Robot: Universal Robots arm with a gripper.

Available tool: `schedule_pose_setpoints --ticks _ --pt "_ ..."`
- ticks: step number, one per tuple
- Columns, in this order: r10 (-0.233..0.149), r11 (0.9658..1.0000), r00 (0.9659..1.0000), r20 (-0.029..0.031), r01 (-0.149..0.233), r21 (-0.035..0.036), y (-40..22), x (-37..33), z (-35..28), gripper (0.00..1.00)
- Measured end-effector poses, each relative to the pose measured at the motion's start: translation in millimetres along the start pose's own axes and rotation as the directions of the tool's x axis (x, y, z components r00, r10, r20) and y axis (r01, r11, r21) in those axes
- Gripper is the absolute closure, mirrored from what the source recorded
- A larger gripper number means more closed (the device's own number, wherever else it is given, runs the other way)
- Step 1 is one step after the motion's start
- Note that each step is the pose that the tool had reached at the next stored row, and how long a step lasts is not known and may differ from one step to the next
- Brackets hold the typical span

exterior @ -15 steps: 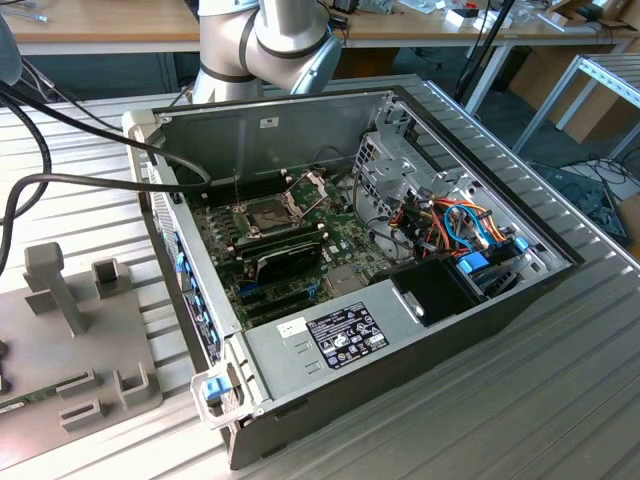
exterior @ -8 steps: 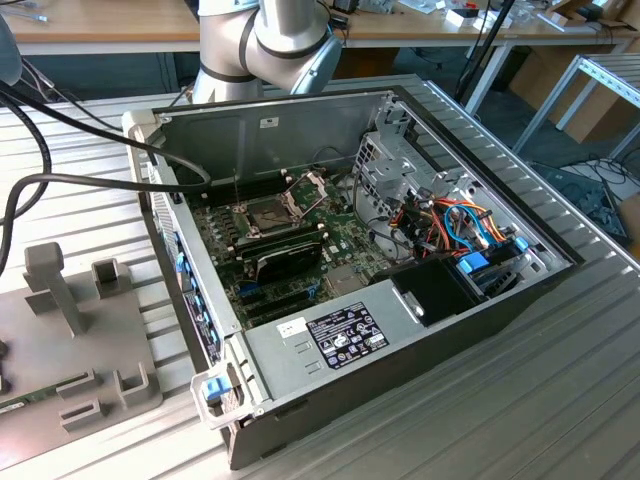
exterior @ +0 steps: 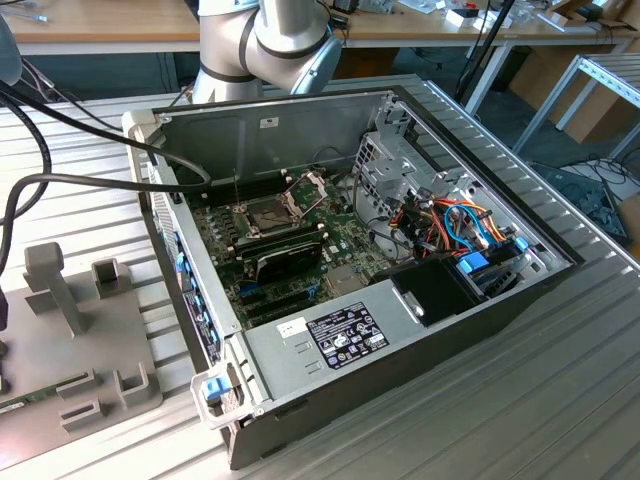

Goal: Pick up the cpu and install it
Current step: 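Pick up the cpu and move it towards the insertion slot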

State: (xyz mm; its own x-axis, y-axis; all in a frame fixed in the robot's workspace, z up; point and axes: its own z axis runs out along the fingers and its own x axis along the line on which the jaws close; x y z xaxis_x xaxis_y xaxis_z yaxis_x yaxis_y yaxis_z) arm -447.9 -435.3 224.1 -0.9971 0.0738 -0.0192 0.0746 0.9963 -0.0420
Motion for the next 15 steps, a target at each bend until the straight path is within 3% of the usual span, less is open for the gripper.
schedule_pose_setpoints --ticks 1,6,15 --pt "0.000 1.0000 1.0000 0.0000 0.000 0.0000 0.0 0.0 0.0 0.26" --pt "0.000 1.0000 1.0000 0.0003 0.000 0.0004 0.1 -0.1 0.8 0.26" --pt "0.000 1.0000 1.0000 -0.0005 0.000 0.0042 0.6 0.3 14.8 0.26"
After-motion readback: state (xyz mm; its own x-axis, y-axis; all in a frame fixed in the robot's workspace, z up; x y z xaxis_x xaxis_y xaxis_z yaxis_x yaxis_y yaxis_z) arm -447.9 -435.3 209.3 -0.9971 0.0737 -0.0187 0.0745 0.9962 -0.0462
